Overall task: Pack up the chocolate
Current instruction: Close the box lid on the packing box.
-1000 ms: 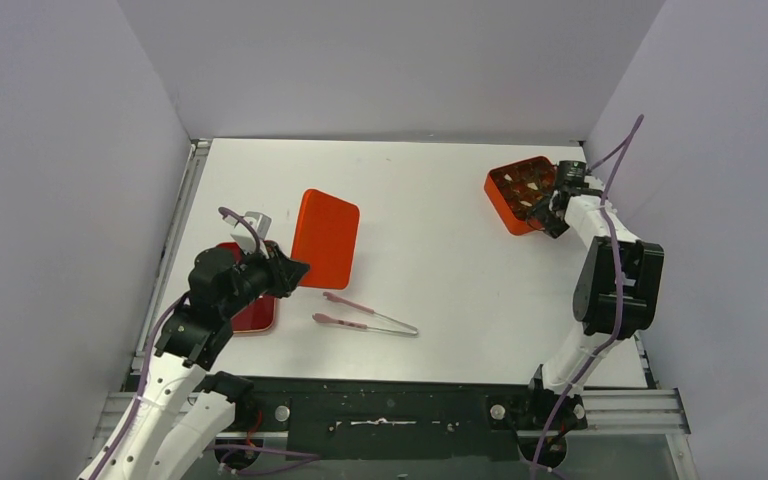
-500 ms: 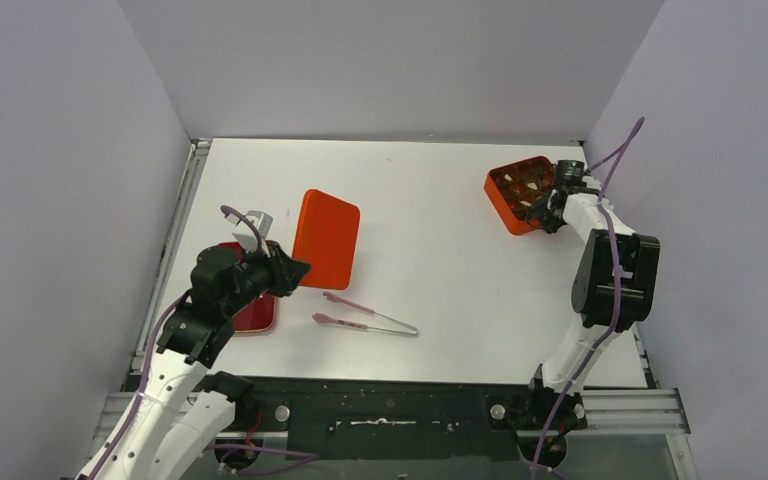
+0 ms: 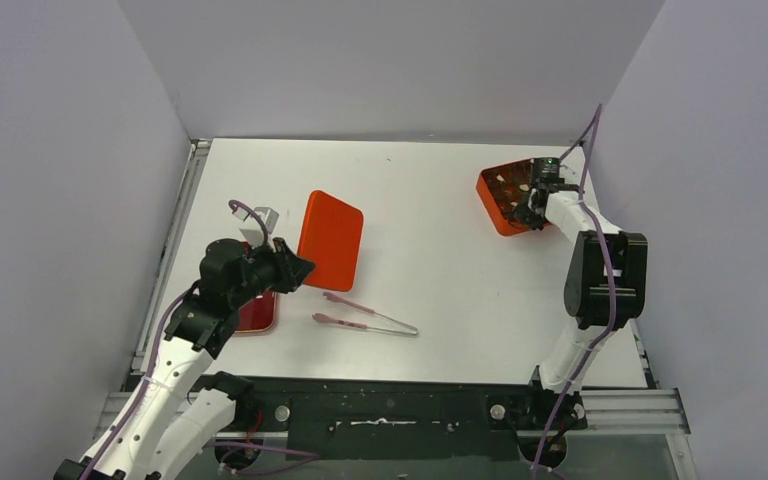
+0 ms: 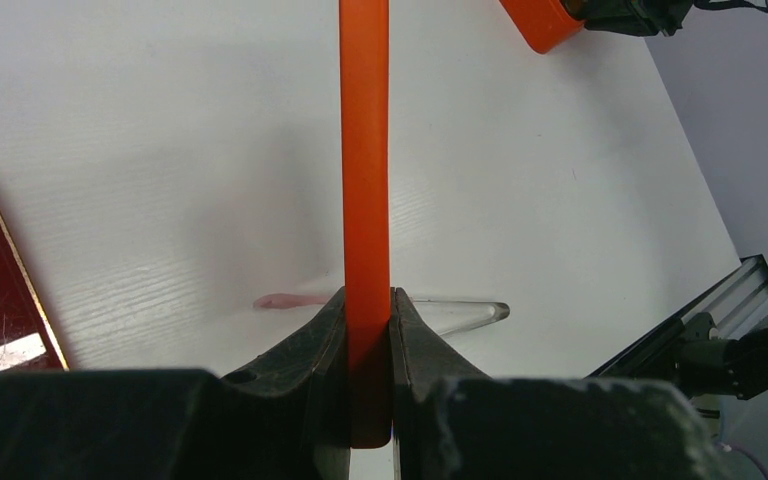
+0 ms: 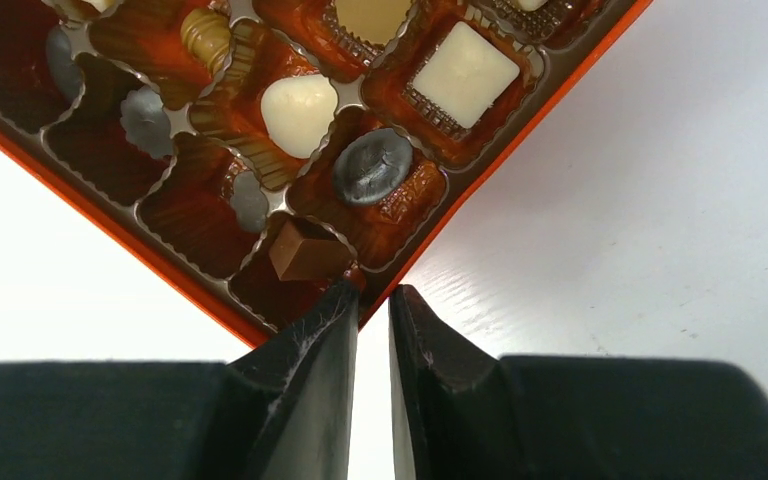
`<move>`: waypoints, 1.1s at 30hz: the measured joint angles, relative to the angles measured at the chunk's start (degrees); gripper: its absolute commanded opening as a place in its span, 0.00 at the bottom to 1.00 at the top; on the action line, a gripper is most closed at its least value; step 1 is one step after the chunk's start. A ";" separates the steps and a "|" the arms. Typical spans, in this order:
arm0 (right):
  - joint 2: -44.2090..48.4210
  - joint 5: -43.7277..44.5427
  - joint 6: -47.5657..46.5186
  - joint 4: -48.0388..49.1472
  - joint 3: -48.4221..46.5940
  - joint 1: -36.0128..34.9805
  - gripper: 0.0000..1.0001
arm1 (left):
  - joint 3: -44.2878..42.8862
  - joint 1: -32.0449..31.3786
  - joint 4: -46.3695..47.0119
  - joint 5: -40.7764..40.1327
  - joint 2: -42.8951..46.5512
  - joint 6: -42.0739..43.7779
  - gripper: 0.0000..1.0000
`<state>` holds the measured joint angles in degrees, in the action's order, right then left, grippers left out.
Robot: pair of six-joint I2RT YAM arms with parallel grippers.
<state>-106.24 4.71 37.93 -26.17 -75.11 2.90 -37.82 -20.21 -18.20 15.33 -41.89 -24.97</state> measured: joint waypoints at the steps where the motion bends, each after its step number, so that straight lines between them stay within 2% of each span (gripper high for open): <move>1: 0.22 0.07 -0.61 0.00 0.24 -0.68 0.14 | -0.02 0.00 0.07 0.00 0.02 0.07 0.00; 12: 4.72 -1.16 -6.71 0.22 5.68 -10.03 0.14 | -1.05 0.00 2.16 0.09 -2.82 -0.17 0.00; 21: 5.60 -7.54 -9.60 -4.13 5.77 -12.50 0.43 | -2.34 0.00 5.95 1.42 -6.16 -4.24 0.00; 24: 7.41 -12.11 -10.54 -5.31 5.16 -11.39 0.51 | -3.02 0.00 8.50 2.95 -7.19 -8.09 0.00; 28: 14.34 -24.22 -9.57 -1.27 6.34 -9.20 0.55 | -3.58 0.00 13.90 5.40 -7.85 -15.45 0.00; 33: 22.71 -44.37 2.86 21.88 14.88 -8.07 0.56 | -3.58 0.00 21.75 8.15 -7.78 -23.15 0.00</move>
<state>-83.53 -39.66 40.80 -4.29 -60.23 -5.17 -41.41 -20.21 3.55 23.49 -49.67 -48.12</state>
